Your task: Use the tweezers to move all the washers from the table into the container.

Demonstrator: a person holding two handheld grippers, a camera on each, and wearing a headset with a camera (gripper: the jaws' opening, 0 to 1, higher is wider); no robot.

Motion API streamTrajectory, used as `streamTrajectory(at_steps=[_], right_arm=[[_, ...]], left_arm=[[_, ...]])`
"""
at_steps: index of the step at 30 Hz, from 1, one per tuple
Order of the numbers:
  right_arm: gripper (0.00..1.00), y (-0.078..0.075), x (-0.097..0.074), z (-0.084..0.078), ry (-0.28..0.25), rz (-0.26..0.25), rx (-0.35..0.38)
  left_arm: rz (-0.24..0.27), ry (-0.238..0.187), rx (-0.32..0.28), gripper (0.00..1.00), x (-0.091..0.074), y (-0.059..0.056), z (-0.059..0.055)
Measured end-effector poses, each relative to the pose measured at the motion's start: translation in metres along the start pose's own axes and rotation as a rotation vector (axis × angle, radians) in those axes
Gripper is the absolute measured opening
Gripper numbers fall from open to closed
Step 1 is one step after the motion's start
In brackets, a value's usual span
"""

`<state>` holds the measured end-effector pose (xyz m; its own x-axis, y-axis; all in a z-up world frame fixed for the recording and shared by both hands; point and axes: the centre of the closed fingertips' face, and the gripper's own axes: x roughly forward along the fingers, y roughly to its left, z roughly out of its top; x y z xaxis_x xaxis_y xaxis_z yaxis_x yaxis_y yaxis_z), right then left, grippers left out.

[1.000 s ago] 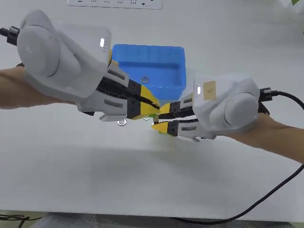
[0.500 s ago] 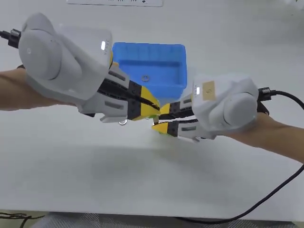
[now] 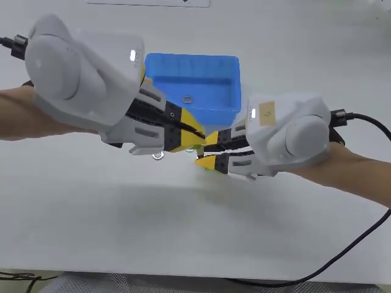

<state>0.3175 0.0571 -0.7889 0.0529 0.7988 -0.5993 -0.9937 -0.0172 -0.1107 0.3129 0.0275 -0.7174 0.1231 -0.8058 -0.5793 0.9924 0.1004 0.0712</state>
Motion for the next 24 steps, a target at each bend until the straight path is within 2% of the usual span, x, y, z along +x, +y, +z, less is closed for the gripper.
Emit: streamTrajectory(at_steps=[5, 17, 21, 24], right_arm=[[0.11, 0.001, 0.000, -0.004, 0.012, 0.011, 0.008], [0.09, 0.000, 0.001, -0.003, -0.002, 0.016, 0.005], [0.09, 0.000, 0.001, -0.003, 0.006, 0.013, -0.001], [0.09, 0.001, -0.002, 0.004, -0.007, 0.013, 0.006]], left_arm=[[-0.007, -0.006, -0.005, 0.06, 0.003, -0.002, 0.002], [-0.013, 0.004, -0.025, 0.06, 0.000, 0.000, 0.001], [-0.037, 0.025, 0.002, 0.06, -0.002, -0.003, 0.000], [-0.049, 0.023, -0.004, 0.06, -0.008, -0.002, 0.004]])
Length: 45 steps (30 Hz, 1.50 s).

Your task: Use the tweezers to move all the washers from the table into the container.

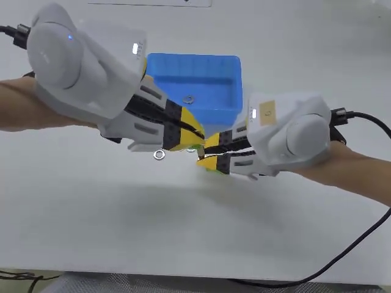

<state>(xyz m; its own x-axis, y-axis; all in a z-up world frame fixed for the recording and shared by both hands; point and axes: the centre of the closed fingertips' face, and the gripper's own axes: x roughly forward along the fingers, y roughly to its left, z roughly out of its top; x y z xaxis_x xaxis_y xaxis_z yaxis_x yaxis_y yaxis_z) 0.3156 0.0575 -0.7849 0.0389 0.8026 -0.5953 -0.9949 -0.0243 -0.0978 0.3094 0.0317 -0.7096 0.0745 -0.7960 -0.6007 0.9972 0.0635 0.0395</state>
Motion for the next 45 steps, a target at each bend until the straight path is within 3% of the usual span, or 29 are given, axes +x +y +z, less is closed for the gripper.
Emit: streamTrajectory(at_steps=[7, 17, 23, 31, 38, 45], right_arm=[[0.09, -0.006, -0.009, 0.021, -0.031, -0.010, -0.012], [0.09, -0.029, -0.031, 0.061, -0.085, -0.064, -0.057], [0.09, -0.042, -0.034, 0.071, -0.099, -0.087, -0.070], [0.09, -0.071, -0.039, 0.077, -0.087, -0.110, -0.107], [0.09, -0.103, -0.033, 0.065, -0.061, -0.127, -0.108], [0.09, -0.116, -0.011, 0.039, -0.013, -0.101, -0.081]], left_arm=[[0.003, -0.004, -0.006, 0.06, -0.017, 0.004, 0.015], [0.016, -0.015, 0.060, 0.06, -0.050, 0.019, 0.047], [0.017, -0.011, 0.091, 0.06, -0.058, 0.030, 0.055], [0.047, -0.020, 0.132, 0.06, -0.060, 0.056, 0.061], [0.065, -0.024, 0.125, 0.06, -0.052, 0.089, 0.051], [0.059, 0.016, 0.112, 0.06, -0.034, 0.108, 0.023]])
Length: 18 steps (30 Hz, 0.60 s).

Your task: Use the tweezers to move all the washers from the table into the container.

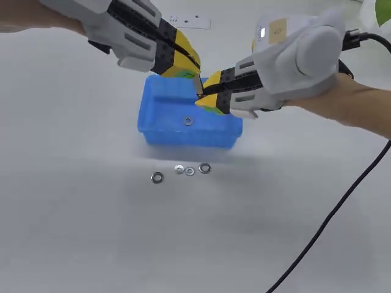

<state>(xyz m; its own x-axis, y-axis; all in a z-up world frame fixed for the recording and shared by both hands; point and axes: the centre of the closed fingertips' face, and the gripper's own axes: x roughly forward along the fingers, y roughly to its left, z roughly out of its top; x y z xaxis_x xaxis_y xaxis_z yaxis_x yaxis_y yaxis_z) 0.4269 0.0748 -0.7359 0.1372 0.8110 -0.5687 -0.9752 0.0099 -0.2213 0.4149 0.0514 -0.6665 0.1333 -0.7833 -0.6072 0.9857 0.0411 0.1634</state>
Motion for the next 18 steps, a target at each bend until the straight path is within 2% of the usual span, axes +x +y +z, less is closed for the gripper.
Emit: streamTrajectory(at_steps=[4, 7, 18], right_arm=[[0.09, 0.003, 0.014, -0.014, 0.017, 0.032, 0.018], [0.09, 0.004, 0.022, -0.022, 0.026, 0.041, 0.026], [0.09, 0.005, 0.033, -0.033, 0.023, 0.052, 0.044]], left_arm=[[-0.018, 0.007, -0.049, 0.06, 0.010, 0.003, -0.017], [-0.026, 0.021, -0.061, 0.06, 0.016, 0.003, -0.026], [-0.048, 0.041, -0.079, 0.06, 0.025, 0.002, -0.037]])
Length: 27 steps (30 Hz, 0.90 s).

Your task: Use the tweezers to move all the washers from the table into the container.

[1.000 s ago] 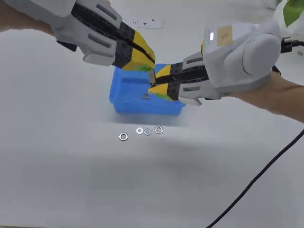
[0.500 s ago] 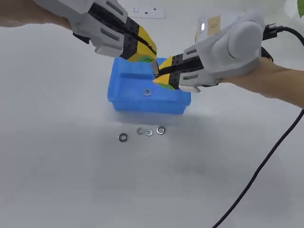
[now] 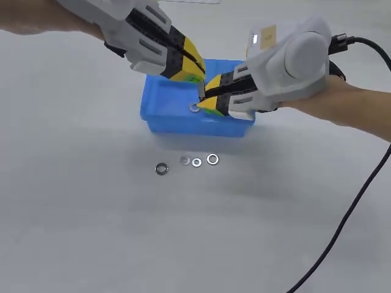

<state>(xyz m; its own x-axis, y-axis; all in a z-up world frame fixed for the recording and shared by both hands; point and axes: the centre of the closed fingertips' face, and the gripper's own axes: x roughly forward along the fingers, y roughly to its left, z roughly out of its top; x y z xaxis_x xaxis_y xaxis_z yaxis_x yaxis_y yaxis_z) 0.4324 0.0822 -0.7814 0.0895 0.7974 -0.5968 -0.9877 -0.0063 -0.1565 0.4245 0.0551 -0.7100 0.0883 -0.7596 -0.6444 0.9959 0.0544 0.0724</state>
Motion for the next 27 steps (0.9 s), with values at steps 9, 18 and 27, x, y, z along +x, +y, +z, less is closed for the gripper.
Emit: streamTrajectory(at_steps=[9, 18, 27], right_arm=[[0.09, 0.002, 0.002, -0.004, 0.009, 0.002, 0.006], [0.10, 0.003, -0.003, -0.001, 0.023, -0.017, -0.002], [0.11, 0.006, -0.015, 0.012, 0.012, -0.023, -0.024]], left_arm=[[-0.010, 0.007, -0.007, 0.06, 0.005, 0.000, -0.002], [-0.005, 0.009, 0.007, 0.06, 0.003, -0.003, 0.002], [-0.001, 0.010, 0.036, 0.06, -0.007, -0.010, 0.016]])
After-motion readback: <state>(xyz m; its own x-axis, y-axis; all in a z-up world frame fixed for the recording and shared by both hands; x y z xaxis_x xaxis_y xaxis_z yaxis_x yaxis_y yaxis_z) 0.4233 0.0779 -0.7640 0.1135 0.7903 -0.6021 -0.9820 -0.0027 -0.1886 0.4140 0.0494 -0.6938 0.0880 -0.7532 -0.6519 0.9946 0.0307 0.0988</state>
